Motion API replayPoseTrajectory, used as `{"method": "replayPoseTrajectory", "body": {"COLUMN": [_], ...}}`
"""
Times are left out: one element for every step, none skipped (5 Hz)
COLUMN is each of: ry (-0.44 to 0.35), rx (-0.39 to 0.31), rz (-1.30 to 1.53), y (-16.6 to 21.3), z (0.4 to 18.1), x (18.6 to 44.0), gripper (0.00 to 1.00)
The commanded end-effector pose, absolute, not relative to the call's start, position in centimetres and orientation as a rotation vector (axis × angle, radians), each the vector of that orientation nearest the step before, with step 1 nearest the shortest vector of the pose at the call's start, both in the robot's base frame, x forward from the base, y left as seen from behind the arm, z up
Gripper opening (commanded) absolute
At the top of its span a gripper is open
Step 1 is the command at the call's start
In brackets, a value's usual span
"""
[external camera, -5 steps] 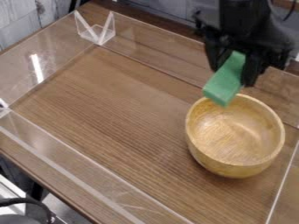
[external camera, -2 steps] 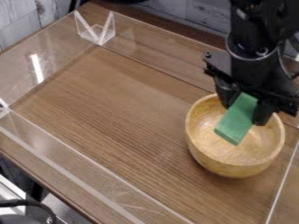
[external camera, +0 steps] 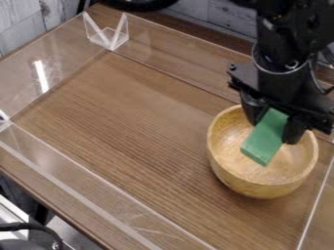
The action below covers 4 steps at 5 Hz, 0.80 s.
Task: Put the green block in the brown bowl
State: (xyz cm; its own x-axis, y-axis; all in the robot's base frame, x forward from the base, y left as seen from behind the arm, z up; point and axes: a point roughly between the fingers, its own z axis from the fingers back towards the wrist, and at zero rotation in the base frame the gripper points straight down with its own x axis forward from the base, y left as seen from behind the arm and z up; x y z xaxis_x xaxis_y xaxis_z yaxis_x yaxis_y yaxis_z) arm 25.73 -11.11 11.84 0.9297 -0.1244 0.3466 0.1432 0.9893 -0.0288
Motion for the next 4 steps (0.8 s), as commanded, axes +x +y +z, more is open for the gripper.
{"method": "replayPoseTrajectory", "body": {"ry": [-0.388,-0.388,-0.386,-0.384], "rx": [-0.072,-0.077,-0.082,-0.087], "rz": [-0.119,-0.110,-0.102,-0.095], "y": [-10.87,-10.68,-10.54,-10.42], "z": [12.75,12.62,12.52,12.39], "x": [26.28,26.35,26.40,26.45], "gripper": [0.00,0.00,0.00,0.00]}}
